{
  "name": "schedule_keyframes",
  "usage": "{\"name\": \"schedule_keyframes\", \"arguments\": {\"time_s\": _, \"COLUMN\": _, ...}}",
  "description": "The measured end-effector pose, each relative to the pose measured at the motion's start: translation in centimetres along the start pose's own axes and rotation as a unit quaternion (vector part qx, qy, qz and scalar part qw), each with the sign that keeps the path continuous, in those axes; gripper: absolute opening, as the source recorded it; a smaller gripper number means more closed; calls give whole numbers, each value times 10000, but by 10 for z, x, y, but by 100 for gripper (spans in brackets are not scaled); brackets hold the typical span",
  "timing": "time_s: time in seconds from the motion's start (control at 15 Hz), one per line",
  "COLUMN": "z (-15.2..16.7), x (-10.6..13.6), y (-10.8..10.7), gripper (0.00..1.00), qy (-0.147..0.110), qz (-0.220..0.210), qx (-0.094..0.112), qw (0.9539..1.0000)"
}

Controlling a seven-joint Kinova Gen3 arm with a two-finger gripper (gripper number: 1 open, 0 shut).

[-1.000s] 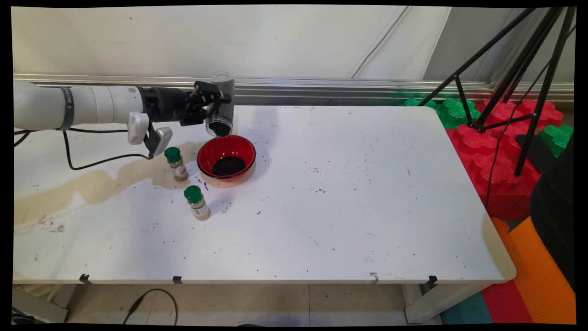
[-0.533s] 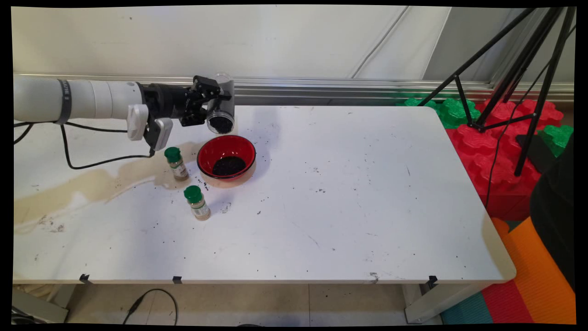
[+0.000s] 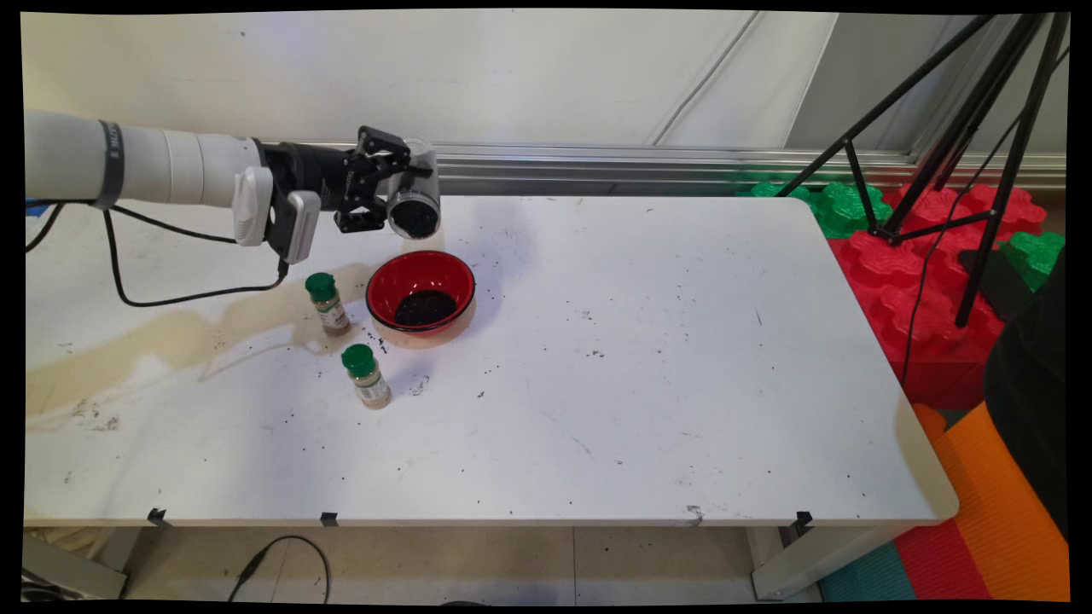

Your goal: Pour the black seasoning powder in the red bowl

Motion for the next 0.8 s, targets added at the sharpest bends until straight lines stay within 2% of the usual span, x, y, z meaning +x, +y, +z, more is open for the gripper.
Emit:
{"name": "schedule_keyframes", "arguments": {"time_s": 0.4, "z": -4, "x": 3, "y": -22, "gripper": 0, "qy": 156, "qz": -725, "qx": -31, "qw": 9972}}
{"name": "schedule_keyframes", "arguments": {"time_s": 0.6, "z": -4, "x": 5, "y": -36, "gripper": 0, "qy": 287, "qz": -1267, "qx": -52, "qw": 9915}}
{"name": "schedule_keyframes", "arguments": {"time_s": 0.8, "z": -4, "x": 8, "y": -45, "gripper": 0, "qy": 386, "qz": -1603, "qx": -68, "qw": 9863}}
